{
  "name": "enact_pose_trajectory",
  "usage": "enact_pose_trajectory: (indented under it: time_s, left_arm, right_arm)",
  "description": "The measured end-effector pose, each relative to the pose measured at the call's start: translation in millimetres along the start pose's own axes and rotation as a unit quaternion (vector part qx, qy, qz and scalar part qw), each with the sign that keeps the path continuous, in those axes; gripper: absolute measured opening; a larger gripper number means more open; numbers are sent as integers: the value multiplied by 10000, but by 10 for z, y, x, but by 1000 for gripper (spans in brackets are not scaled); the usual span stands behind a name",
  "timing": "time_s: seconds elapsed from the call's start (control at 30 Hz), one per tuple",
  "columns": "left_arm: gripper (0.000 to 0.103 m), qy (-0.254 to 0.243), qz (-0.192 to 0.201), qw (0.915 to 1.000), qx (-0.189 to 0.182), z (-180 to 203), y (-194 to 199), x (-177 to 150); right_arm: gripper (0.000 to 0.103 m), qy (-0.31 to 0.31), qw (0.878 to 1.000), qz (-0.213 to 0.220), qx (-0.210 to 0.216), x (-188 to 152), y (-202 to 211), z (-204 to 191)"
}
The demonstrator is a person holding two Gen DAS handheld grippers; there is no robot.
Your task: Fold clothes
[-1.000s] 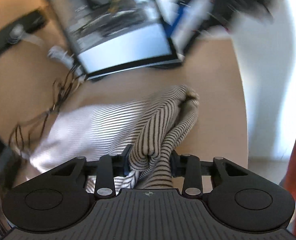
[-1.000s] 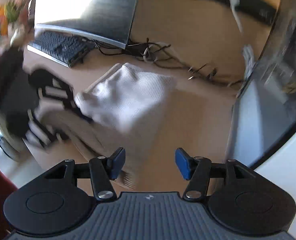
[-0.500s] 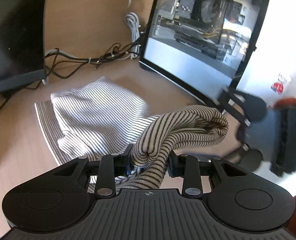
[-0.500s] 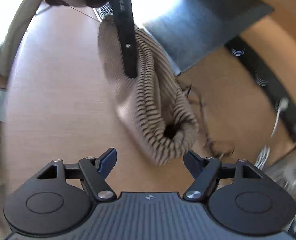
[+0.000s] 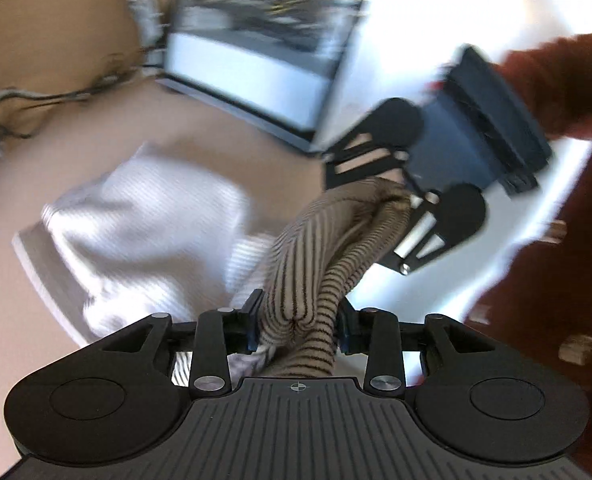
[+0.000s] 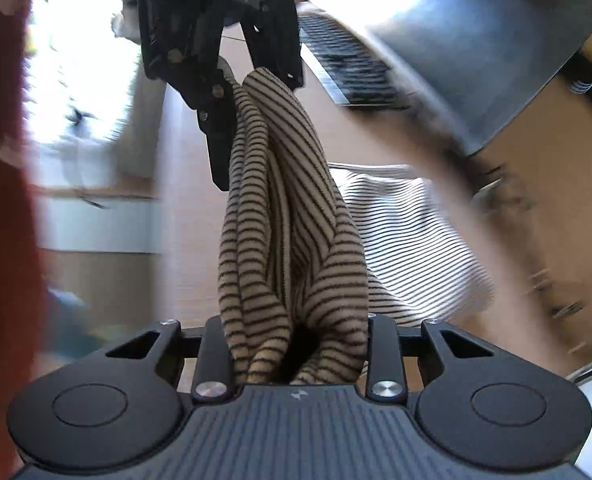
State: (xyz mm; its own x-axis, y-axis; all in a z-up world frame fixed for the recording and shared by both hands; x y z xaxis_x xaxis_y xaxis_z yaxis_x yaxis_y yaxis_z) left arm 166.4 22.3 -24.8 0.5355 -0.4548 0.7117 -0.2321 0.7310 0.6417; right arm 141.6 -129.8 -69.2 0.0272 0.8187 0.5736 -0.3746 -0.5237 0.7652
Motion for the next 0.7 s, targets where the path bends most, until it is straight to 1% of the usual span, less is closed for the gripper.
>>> enact_pose_trajectory:
  time_s: [0.07,0.1,0.13,0.23,0.3,0.33,0.4,0.47,0.5,0.53,0.57,0.6,0.63,0.7]
  left_arm:
    - [48,-21,244,9993,-275,52,94,62]
    - [53,46,395,9986,-346,17,133,104]
    - [56,144,549,9977,-365,-48,166,147]
    - [60,563,1093,9921,-235,-382,277,278]
    - [63,946,1352,9863,-7,-672,340,309]
    - [68,1137,1477,9824,109,-817,373,322]
    - [78,1470,1593,9753,423,-1063,474,258]
    - [81,1726,1638,9688,689,-1234,626,142]
    - [85,1874,1665,9652,749,-1264,712,57]
    - [92,1945,1679,9634,761,-1283,765,22]
    - [96,1907,1663,9644,772,-1258,765,-19]
    - [98,1868,1647,9653,784,-1233,766,-60]
    - [98,1831,1628,9662,797,-1208,762,-100]
    - [98,1889,1514,9665,854,-1194,593,-152]
  right_arm:
    - [30,-445,9980,-8,443,81,216,60]
    - [30,-718,9957,11,583,133,304,132]
    - [30,-1001,9925,54,698,191,384,223]
    - [30,-1869,9784,383,791,368,480,627]
    - [31,-2392,9659,605,789,391,373,927]
    - [31,-2653,9594,641,711,355,255,1067]
    - [33,-3255,9422,582,540,234,-69,1361]
    - [34,-3908,9185,368,472,126,-390,1533]
    - [35,-4224,9050,249,445,70,-545,1605]
    - [36,-4492,8922,186,423,5,-637,1645]
    - [40,-4708,8811,187,407,-70,-656,1648]
    - [40,-4879,8718,212,387,-141,-653,1622]
    - [40,-4973,8665,254,348,-182,-623,1582]
    - [40,-5059,8617,331,210,-176,-514,1503]
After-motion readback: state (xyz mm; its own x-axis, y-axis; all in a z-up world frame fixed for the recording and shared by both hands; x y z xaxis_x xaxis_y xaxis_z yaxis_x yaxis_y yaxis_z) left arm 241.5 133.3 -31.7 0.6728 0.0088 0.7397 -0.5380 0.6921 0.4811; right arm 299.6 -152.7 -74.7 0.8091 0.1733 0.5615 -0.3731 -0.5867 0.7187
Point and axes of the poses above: each gripper's, at about its wrist camera, not at the fingertips, and y roughly against the way its jaws point, z to its right, x to its top, the point moved 4 cm from there along -y, roughly the way its jaws point, and after that the axes turned 1 degree about z, right-handed, at the moved point
